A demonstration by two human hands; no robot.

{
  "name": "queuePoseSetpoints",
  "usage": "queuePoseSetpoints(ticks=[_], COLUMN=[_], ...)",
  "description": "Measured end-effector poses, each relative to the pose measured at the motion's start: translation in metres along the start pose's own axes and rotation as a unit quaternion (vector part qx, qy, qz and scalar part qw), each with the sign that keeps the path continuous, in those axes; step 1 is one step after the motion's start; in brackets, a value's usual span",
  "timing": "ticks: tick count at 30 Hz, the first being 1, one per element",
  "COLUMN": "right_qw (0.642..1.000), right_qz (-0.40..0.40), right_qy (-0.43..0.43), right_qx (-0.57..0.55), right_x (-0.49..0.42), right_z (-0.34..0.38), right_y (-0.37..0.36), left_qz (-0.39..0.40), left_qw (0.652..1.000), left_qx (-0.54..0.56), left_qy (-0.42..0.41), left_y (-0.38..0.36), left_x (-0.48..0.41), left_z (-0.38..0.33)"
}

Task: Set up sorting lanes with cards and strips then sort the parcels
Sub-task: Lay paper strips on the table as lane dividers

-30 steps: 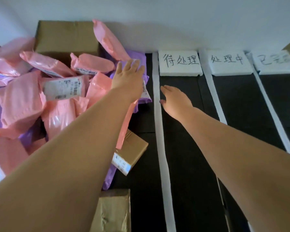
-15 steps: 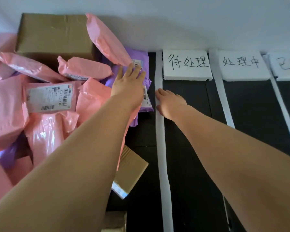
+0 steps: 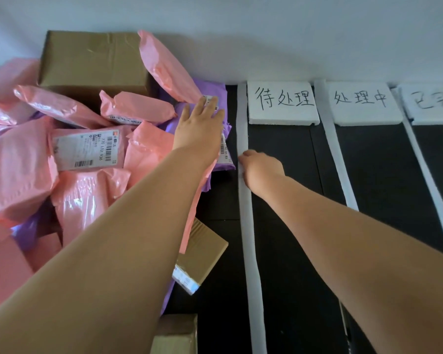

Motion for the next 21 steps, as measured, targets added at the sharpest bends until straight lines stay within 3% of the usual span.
queuePoseSetpoints(ticks=[8, 14, 21], right_qw=[0.994, 0.999, 0.998], right_qz=[0.11, 0.049, 0.02], right_qy=[-0.011, 0.015, -0.018], right_qx=[0.013, 0.004, -0.048], right_x=[0.007, 0.055, 0.127], right_z=[-0.001, 0.002, -0.004], right_y=[-0.02, -0.034, -0.051], left_qz=[-0.016, 0.008, 0.011], left_qw=[1.0, 1.0, 1.0], left_qx=[-0.007, -0.015, -0.001], left_qy=[-0.004, -0.006, -0.012], left_y=[0.015, 0.022, 0.031], left_x=[0.024, 0.057, 0.109], left_z=[-0.007, -0.015, -0.042])
Point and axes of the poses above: each hand's wrist, its own x-axis away from the middle knuckle, its own y-axis out of the back of the hand, z = x × y, the point moved 6 cm from there along -x, towards the middle knuckle, and after that the axes turned 9 degrees about -y, right-handed, at the moved point
